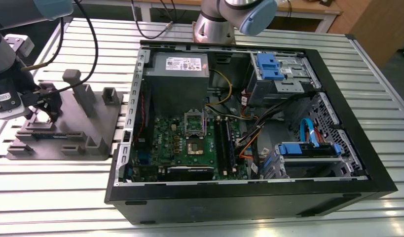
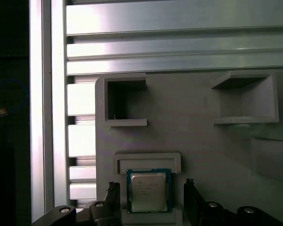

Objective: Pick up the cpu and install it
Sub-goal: 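Pick up the cpu and move it towards the insertion slot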

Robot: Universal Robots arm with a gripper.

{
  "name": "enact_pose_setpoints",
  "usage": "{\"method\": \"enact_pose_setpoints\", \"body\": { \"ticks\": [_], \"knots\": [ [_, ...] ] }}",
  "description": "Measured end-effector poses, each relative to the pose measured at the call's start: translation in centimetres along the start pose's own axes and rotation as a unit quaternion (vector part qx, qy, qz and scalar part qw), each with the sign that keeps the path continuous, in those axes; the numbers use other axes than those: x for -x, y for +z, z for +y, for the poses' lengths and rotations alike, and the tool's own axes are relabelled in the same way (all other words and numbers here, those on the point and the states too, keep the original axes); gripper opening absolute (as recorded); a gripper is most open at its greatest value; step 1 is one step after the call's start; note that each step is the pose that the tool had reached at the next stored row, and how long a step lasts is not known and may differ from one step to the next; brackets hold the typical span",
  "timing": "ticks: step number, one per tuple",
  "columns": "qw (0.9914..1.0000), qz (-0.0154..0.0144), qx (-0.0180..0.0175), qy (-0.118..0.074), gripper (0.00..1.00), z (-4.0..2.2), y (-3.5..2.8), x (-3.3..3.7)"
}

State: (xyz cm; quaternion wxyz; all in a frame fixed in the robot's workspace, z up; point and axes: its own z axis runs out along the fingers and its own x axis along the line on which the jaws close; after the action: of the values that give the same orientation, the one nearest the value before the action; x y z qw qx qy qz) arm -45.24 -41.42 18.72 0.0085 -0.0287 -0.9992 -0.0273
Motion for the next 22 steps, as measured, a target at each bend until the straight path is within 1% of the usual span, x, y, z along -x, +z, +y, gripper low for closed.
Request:
{"method": "enact_pose_setpoints", "body": {
  "ticks": [5,6,7,11,18,22],
  "knots": [
    [1.00000,-0.0006,0.0001,0.000,0.65,0.00,0.01,0.00],
    [1.00000,-0.0010,0.0002,0.000,0.65,0.00,0.01,-0.04],
    [1.00000,-0.0019,0.0003,0.000,0.65,0.00,0.02,-0.09],
    [0.99999,-0.0032,0.0005,0.000,0.65,-0.01,0.02,-0.15],
    [0.99996,-0.0088,0.0009,0.000,0.65,-0.02,0.12,-0.32],
    [0.99995,-0.0101,0.0011,-0.001,0.65,-0.03,0.26,-0.41]
  ]
}}
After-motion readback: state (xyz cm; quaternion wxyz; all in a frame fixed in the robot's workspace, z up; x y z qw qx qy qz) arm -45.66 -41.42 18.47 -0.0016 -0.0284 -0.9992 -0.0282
